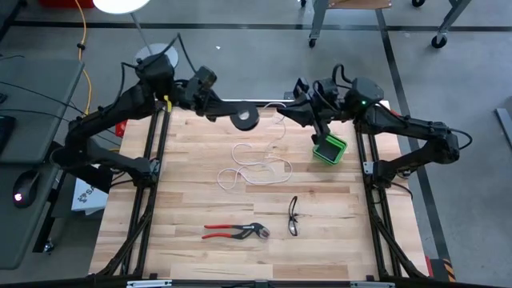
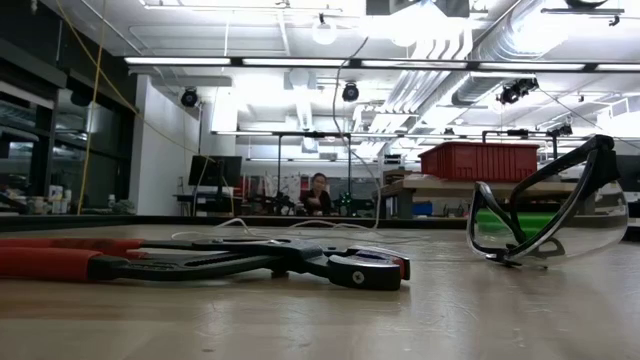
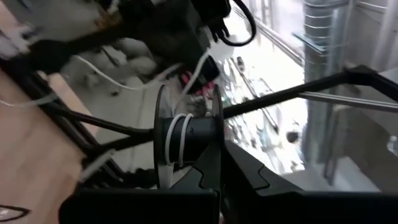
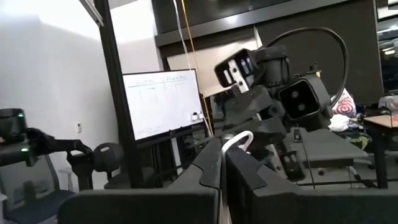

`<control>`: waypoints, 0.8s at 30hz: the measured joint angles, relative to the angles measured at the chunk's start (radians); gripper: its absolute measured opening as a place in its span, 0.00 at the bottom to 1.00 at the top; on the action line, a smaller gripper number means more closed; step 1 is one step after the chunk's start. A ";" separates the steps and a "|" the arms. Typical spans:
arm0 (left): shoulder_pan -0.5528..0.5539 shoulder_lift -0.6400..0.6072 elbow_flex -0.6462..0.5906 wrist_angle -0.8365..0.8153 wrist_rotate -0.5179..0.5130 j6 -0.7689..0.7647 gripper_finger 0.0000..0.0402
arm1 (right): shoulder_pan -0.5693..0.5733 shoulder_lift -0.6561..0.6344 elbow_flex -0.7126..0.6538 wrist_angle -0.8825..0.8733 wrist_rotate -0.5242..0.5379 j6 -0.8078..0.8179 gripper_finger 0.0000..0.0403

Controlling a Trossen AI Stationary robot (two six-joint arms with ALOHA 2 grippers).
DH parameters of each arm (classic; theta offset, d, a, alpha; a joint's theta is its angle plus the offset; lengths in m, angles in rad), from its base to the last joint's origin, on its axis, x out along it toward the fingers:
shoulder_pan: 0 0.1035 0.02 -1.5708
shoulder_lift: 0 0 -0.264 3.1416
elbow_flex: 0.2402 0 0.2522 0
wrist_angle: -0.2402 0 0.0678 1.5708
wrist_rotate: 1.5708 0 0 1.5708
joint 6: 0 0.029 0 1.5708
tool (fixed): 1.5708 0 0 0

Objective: Coil cords
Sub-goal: Coil the wire into the spool

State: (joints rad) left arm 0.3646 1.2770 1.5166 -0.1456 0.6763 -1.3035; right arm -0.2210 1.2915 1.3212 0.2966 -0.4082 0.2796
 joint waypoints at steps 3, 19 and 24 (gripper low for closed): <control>-0.018 0.037 0.000 0.089 0.034 -0.056 0.00 | -0.009 0.000 0.000 0.004 -0.007 0.000 0.00; -0.088 0.274 0.000 0.686 0.094 -0.332 0.00 | -0.017 0.005 0.000 0.076 -0.049 -0.083 0.00; -0.098 0.317 0.000 0.786 0.061 -0.357 0.00 | -0.017 0.005 0.000 0.079 -0.048 -0.102 0.00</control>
State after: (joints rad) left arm 0.2661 1.5943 1.5166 0.6407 0.7369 -1.6601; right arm -0.2379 1.2964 1.3212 0.3758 -0.4565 0.1779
